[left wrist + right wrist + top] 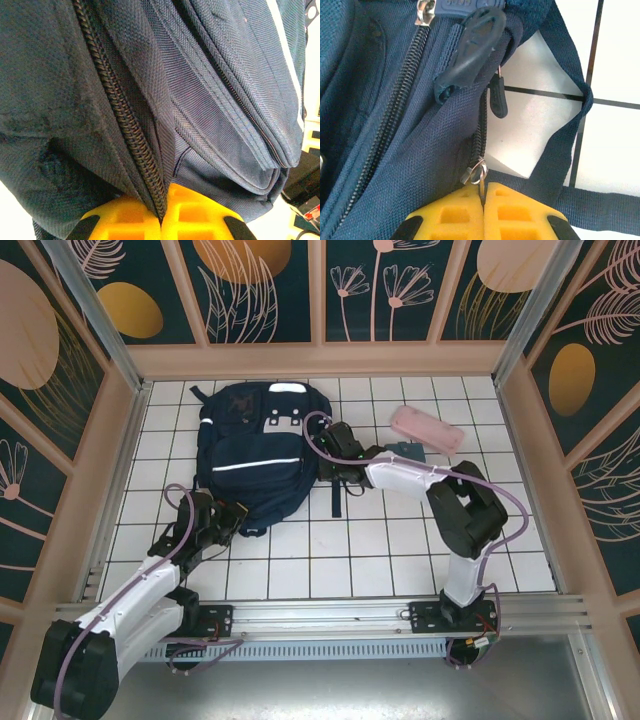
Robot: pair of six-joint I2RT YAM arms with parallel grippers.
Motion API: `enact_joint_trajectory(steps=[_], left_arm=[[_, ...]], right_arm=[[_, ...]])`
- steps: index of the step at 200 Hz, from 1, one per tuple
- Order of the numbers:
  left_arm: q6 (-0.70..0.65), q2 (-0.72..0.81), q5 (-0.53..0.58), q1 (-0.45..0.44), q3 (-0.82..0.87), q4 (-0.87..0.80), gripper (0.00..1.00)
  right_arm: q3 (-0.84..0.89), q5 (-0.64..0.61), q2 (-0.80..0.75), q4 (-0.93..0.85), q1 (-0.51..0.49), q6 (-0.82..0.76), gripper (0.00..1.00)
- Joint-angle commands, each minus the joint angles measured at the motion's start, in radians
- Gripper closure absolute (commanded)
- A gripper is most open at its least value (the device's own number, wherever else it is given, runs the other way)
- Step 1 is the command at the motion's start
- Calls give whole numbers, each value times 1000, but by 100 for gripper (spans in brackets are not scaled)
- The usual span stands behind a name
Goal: Pack the student bag
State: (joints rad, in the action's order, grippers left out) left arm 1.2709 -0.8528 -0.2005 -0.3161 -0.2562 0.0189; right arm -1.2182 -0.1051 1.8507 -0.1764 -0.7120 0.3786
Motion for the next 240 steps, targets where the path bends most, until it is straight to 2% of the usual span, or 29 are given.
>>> enact_joint_trajectory(steps=[1, 36, 44, 51, 57, 76, 93, 112, 132, 136, 145, 155, 166, 177, 195, 216, 240], left_arm=[[-42, 12, 55, 11, -15, -120, 100], [-54, 28, 49, 12, -48, -151, 100], [-64, 33, 42, 12, -61, -162, 85], [-81, 35, 37, 12, -80, -182, 65], [-98, 37, 34, 11, -97, -205, 53], [-146, 49, 49, 11, -157, -288, 35], [-194, 57, 76, 12, -206, -361, 28], [-252, 46, 84, 12, -263, -416, 24], [-303, 24, 82, 12, -312, -433, 23], [-314, 17, 81, 12, -323, -432, 22], [-340, 3, 79, 12, -342, -425, 22], [-367, -12, 76, 12, -365, -417, 21], [-396, -32, 72, 11, -391, -406, 21], [-415, -53, 70, 11, -414, -398, 20], [-435, -84, 80, 4, -448, -393, 20], [-444, -122, 112, -34, -481, -389, 20], [-444, -190, 180, -122, -527, -389, 22]], right_arm=[[-67, -167, 49, 40, 69, -22, 100], [-43, -149, 29, 46, 75, -73, 100], [-16, -122, -1, 47, 74, -77, 100], [12, -75, -29, 44, 71, -84, 100], [35, -34, -57, 36, 69, -87, 100], [156, 84, -160, 36, 55, -82, 100], [256, 134, -249, 26, 34, -61, 100], [336, 166, -326, 11, 5, -41, 100], [364, 145, -362, -29, -5, -7, 100], [360, 131, -364, -43, -4, 0, 95], [346, 96, -365, -77, -2, 16, 74], [326, 31, -371, -116, 0, 30, 55], [307, 7, -393, -134, 6, 34, 43], [301, 30, -425, -121, 24, 38, 37], [294, 150, -460, -63, 77, 48, 34], [252, 289, -426, -14, 150, 74, 34], [152, 388, -307, -16, 206, 92, 44]])
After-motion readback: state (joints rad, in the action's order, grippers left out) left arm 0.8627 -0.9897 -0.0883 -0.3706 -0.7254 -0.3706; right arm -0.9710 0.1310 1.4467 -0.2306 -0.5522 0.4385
